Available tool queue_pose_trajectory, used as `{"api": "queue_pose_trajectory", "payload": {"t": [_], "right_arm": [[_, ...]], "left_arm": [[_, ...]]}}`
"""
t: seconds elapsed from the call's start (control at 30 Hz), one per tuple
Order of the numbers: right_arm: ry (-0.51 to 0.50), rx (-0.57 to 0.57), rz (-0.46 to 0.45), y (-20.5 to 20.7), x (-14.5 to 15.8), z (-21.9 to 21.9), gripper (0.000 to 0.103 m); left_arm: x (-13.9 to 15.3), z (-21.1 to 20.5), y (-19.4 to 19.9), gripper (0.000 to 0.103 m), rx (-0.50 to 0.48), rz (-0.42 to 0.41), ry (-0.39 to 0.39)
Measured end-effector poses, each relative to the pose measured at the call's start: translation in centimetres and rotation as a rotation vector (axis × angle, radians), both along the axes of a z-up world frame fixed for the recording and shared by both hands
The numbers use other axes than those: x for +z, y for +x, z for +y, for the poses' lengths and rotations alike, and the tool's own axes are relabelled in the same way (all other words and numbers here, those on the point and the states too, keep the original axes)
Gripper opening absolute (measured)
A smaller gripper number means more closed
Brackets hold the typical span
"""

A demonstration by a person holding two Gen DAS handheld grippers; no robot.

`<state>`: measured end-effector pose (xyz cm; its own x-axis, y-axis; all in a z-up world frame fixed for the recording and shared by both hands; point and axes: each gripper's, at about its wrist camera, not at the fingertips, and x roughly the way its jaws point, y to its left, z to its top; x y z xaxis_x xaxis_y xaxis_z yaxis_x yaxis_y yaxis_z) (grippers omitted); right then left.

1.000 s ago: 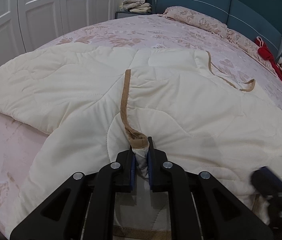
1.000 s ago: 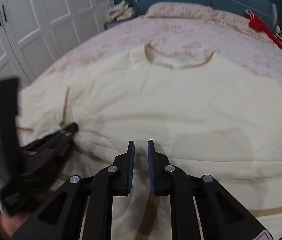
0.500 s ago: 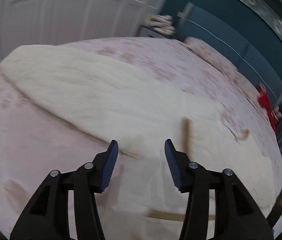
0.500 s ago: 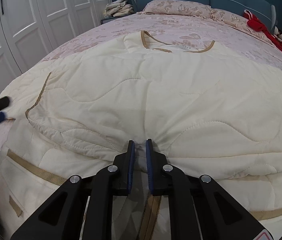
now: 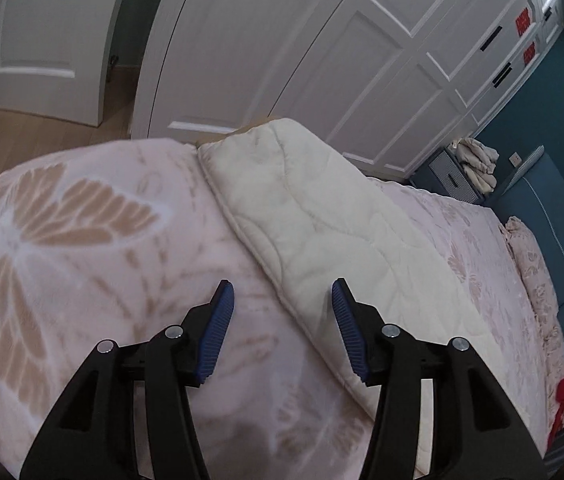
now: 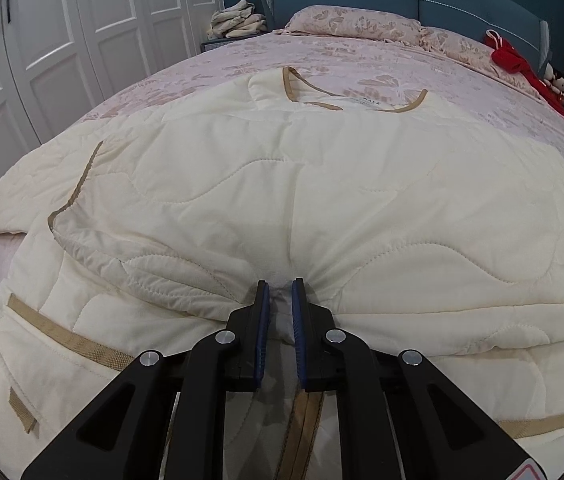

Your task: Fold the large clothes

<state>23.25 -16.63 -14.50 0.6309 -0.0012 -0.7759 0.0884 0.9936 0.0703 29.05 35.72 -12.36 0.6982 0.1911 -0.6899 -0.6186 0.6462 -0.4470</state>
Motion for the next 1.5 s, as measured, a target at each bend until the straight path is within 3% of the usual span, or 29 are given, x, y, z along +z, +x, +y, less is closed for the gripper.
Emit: {"api": "queue_pose_trajectory", "payload": {"t": [0.07,0.13,0.23,0.4,0.5,0.67,0.8,0.87,0.93,1.0,1.07,1.13,1.23,1.33,1.5], "right_arm": [[-0.009,-0.001,0.0,0.0,0.0,0.1,0.009],[-0.019,-0.001,0.0,0.0,0.0,0.3,0.009],[-0.024,-0.001,-0.002,0.0,0.0,0.4,0.009],[-0.026,0.0,-0.003,-0.1,0.0,0.4,0.009],[-0.029,-0.001,-0.005,-0.1,0.1,0.4,0.009],[-0.06,-0.007,-0.02,-0.5,1.3,0.8,0.011],[0.054,-0.059,-0.074,-4.6,3.9,-0.4,0.018],[0.082,-0.096,-0.086,-7.1,4.7,-1.7,0.019],[0.106,-0.128,-0.08,-9.3,5.1,-3.0,0.025],[0.093,-0.168,-0.061,-11.9,5.3,-5.0,0.027],[0.06,-0.18,-0.039,-13.4,5.4,-6.2,0.031],[0.044,-0.187,-0.031,-14.6,5.6,-7.3,0.034],[0.057,-0.192,-0.046,-14.5,6.1,-8.0,0.036],[0.084,-0.179,-0.076,-12.9,6.6,-7.8,0.039],[0.119,-0.177,-0.119,-10.1,7.2,-7.7,0.042]], "left_arm": [[-0.1,-0.6,0.6,0.048,-0.019,-0.002,0.017],[-0.1,-1.1,1.0,0.028,-0.044,-0.005,0.032],[0.0,-1.2,1.3,0.009,-0.078,-0.017,0.015],[3.2,-3.7,1.1,0.005,-0.139,-0.077,0.082],[6.7,-7.1,0.7,0.005,-0.214,-0.152,0.095],[13.3,-18.8,-0.5,0.005,-0.463,-0.292,0.133],[15.0,-29.9,-1.2,0.005,-0.699,-0.33,0.104],[14.4,-37.0,-2.0,0.007,-0.848,-0.305,0.135],[11.7,-42.8,-2.7,0.016,-1.001,-0.203,0.112],[8.6,-46.3,-4.3,0.022,-1.071,-0.112,0.131],[6.8,-47.2,-6.0,0.031,-1.082,-0.085,0.146],[6.2,-46.4,-7.2,0.052,-1.048,-0.084,0.132],[6.8,-43.1,-8.0,0.052,-0.969,-0.112,0.128],[7.5,-39.0,-6.3,0.052,-0.844,-0.114,0.13],[6.7,-32.0,-2.0,0.051,-0.686,-0.043,0.086]]}}
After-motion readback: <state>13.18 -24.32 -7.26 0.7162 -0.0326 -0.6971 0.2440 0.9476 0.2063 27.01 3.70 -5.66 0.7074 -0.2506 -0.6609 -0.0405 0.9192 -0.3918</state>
